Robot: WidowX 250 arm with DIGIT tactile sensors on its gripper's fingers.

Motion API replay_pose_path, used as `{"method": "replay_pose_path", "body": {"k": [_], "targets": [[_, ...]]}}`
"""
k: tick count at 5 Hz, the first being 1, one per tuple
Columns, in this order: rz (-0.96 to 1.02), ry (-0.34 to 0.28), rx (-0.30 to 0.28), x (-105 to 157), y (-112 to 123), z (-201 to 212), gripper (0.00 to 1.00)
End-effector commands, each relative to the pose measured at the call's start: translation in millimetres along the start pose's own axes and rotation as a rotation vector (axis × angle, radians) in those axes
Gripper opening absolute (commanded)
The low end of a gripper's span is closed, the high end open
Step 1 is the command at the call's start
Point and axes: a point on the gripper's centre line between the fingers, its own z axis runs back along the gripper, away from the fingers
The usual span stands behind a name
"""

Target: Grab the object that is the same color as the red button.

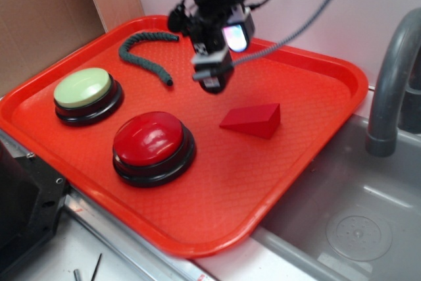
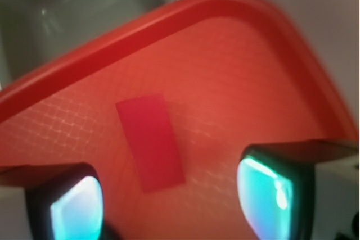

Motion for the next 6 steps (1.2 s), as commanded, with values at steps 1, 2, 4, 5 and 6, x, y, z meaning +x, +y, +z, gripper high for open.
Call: {"method": "replay_pose_path", "body": {"k": [1,2,4,5,6], "targets": [[-0.073,0.038,0.013,25,-5,-31,1.00],[-0.081,0.069,0.020,25,-6,-44,1.00],[-0.101,0.076,0.013,23,-11,-50,0.00],[-0.092,0.075,0.014,21,-8,-48,0.00],[-0.052,0.068,0.001,18,-4,-43,0.00]]}}
